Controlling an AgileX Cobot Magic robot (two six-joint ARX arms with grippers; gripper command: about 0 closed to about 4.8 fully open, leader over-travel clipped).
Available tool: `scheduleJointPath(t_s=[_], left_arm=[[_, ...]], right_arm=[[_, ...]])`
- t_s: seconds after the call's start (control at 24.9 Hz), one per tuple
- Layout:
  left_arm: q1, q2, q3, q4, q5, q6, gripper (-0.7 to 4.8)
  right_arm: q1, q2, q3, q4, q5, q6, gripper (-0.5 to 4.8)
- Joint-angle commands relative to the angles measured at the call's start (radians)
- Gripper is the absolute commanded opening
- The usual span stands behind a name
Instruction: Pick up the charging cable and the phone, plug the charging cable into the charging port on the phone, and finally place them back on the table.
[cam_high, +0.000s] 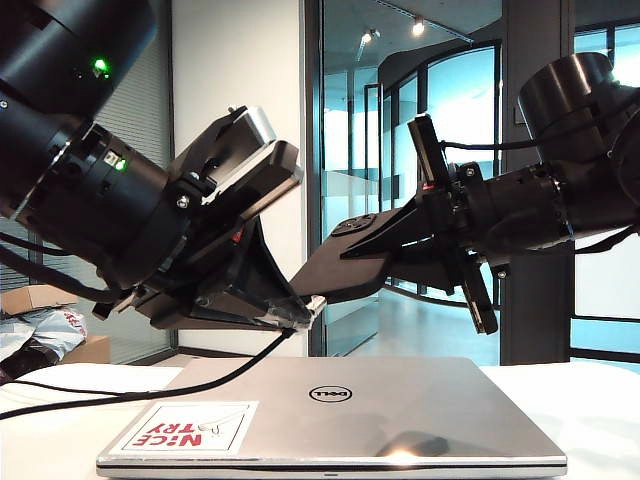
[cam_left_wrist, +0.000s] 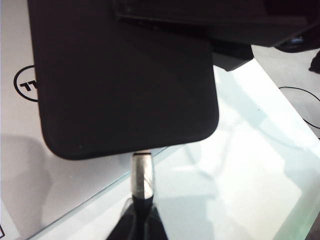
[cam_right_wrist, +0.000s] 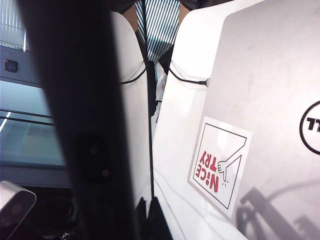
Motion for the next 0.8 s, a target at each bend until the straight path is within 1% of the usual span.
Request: scheduleJointPath(t_s=[0.04,0.16,0.24,0.64,0.68,0.76,0.8], left_arm=[[0.001,-0.005,0.009,0.114,-0.003,0.002,-0.07],[0.001,-0.005,0.009,0.129,-0.003,0.002,-0.07],[0.001,-0.005,0.009,0.128,-0.003,0.002,-0.07],[0.001,-0.005,0.009,0.142,-0.003,0.002,0.01],[0.001,-0.005,0.009,0.143,-0.003,0.002,0.19],[0.001,-0.005,0.009,0.143,-0.003,0.002,0.91],[0.001,-0.005,0.009,0.143,-0.003,0.002,1.13]], right_arm=[[0.005,-0.006,0.003,0.028,-0.012,-0.007,-0.06],[0.005,-0.006,0.003,0.027,-0.013,0.003,-0.06],[0.005,-0.006,0.003,0.029,-0.019,0.043,-0.05],[0.005,-0.006,0.003,0.055,-0.028,0.048,-0.06],[0.005,-0.006,0.003,0.055,-0.028,0.048,-0.05],[0.005,-0.006,0.003,0.055,-0.028,0.047,-0.06],[0.005,-0.006,0.003,0.055,-0.028,0.047,-0.06]])
